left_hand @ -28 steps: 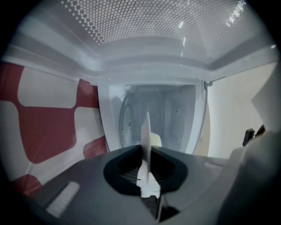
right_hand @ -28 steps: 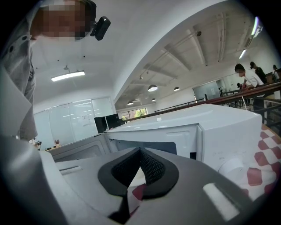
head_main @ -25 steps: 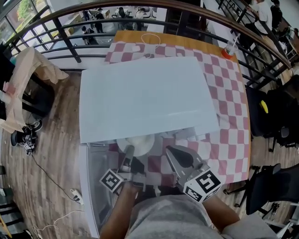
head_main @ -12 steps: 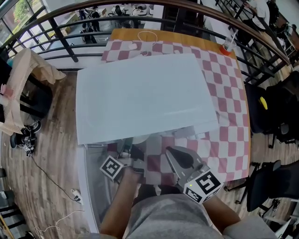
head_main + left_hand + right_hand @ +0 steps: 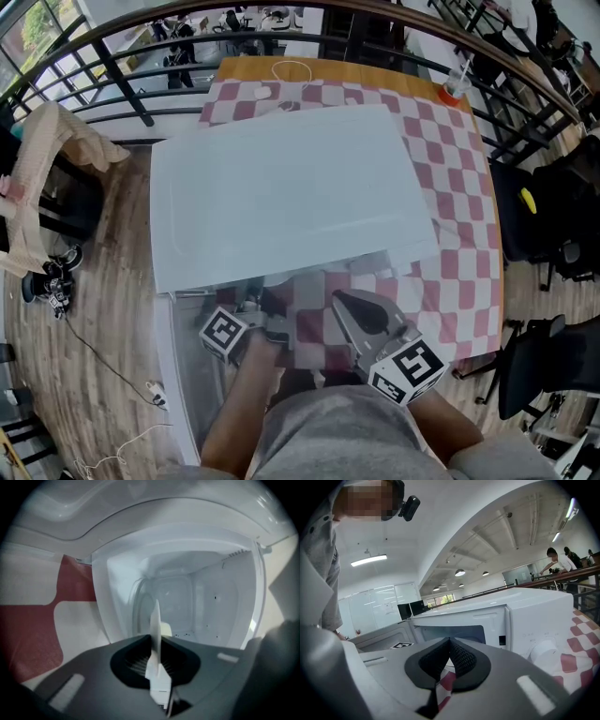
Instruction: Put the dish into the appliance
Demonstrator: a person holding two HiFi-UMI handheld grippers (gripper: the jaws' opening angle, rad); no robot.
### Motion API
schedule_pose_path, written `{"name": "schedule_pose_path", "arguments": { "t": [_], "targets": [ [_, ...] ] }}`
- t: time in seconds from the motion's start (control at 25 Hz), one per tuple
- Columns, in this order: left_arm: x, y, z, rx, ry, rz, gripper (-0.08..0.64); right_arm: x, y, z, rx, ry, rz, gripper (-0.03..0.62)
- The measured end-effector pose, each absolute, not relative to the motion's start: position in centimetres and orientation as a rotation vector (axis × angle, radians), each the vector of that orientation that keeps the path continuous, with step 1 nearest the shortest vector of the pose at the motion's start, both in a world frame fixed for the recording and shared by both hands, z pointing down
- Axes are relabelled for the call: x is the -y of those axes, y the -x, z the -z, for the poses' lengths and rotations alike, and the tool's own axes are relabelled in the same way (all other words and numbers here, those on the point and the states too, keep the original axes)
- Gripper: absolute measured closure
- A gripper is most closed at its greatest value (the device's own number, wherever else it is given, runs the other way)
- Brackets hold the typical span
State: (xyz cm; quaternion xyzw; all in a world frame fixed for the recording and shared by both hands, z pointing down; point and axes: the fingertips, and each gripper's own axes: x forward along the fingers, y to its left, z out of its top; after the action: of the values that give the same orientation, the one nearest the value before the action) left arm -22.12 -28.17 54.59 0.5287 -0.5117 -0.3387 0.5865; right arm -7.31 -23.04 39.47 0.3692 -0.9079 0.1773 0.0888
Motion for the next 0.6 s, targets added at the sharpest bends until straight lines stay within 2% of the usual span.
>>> {"name": "schedule_pose_path", "arguments": {
  "t": [0.2, 0.44, 0.6],
  "targets": [
    [28.2, 22.0, -54.4, 1.224, -1.282, 0.719, 0.526, 23.0, 7.4, -39.3, 2.703, -1.1, -0.524, 0.592],
    [28.3, 21.2, -53.2, 1.186, -1.426, 0.682, 0.43, 22.8, 7.2, -39.6, 2.697, -1.102, -0.532, 0.594],
    [27.9, 20.6, -52.7, 1.144, -1.526, 0.643, 0.393, 22.5, 7.3, -39.9, 2.694, -1.091, -0.534, 0.594]
  ]
}}
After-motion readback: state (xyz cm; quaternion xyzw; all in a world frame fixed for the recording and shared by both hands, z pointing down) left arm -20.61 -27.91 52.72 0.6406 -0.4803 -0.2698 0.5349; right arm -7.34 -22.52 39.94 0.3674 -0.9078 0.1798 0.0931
